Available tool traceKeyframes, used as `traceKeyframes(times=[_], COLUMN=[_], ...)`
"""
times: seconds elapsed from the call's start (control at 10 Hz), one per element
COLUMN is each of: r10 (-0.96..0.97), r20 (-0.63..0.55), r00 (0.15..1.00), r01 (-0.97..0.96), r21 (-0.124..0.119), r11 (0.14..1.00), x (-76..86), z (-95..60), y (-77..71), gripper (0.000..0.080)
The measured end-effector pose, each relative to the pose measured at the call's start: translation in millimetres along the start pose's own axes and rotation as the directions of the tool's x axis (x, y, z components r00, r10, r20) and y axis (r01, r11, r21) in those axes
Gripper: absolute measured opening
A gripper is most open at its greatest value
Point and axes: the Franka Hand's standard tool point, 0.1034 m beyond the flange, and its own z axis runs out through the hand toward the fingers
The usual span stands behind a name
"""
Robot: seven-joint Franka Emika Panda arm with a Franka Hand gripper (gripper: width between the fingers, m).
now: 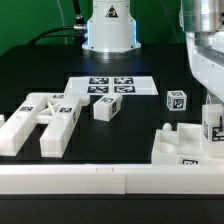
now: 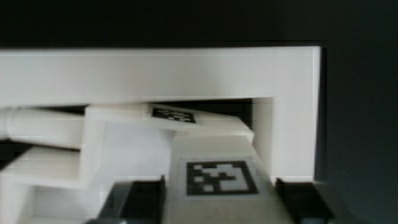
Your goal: Assemble chair
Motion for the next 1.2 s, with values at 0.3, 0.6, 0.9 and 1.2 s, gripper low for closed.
traceKeyframes(times=[0.3,0.6,0.9,1.2], r10=[-0.172,-0.387,-0.650,-0.899], r20=[0.000,-0.002,0.012,0.025], r00=[0.985,0.922,0.760,0.438], r01=[0.172,0.387,0.650,0.897], r21=[0.006,0.004,-0.038,-0.078], r11=[0.985,0.922,0.759,0.435], x=[-2.8,-2.7,-1.6,3.2], z=[-2.4,-1.4,-0.9,-2.8], y=[-1.1,-0.6,4.5,4.5], gripper=[0.0477,0.0648,0.0648,0.0648])
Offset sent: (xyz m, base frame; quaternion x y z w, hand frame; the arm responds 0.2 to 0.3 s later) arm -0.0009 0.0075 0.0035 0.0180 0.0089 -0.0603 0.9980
